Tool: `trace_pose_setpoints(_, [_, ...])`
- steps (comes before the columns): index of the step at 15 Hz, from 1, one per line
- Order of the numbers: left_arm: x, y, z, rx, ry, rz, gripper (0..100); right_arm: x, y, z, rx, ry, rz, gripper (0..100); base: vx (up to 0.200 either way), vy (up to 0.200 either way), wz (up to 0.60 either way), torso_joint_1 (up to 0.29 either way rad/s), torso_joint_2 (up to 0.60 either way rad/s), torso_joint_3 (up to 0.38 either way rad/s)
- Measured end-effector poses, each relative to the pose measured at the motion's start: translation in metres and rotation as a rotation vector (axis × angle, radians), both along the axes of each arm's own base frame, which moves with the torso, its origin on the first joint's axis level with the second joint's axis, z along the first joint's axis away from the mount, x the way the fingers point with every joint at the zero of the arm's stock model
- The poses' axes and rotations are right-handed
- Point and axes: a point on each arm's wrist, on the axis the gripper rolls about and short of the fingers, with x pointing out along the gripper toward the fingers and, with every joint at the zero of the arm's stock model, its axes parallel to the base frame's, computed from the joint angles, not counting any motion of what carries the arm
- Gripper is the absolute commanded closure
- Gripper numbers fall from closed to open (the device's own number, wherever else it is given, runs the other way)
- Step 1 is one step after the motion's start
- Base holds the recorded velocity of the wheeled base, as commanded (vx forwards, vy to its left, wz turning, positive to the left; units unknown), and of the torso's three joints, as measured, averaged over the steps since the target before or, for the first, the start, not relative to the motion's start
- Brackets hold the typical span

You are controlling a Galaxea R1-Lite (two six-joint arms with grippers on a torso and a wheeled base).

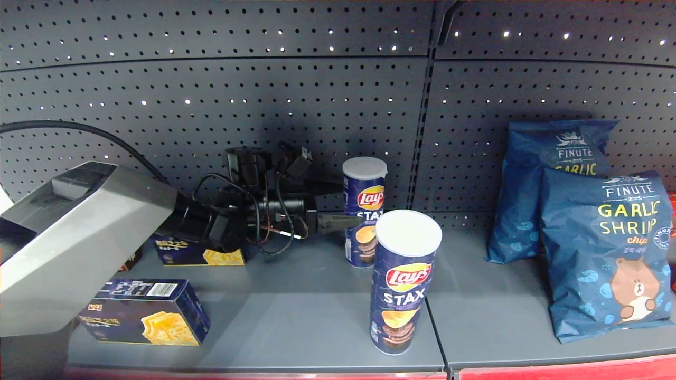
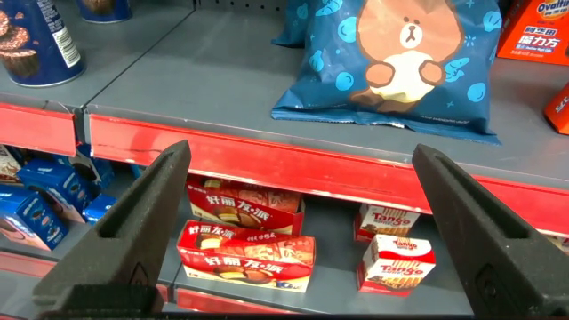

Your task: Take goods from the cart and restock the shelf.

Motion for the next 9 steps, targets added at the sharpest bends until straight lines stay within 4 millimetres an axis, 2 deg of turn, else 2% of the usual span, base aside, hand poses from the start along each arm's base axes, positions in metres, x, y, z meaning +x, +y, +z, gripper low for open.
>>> trace_pose_setpoints(9, [0.0045,0.0107,0.0009,0.003,-0.005,0.054,0,0.0,0.0,0.0,-0.002,0.0,0.001,0,0.0,0.0,0.0,0.0,0.0,0.0])
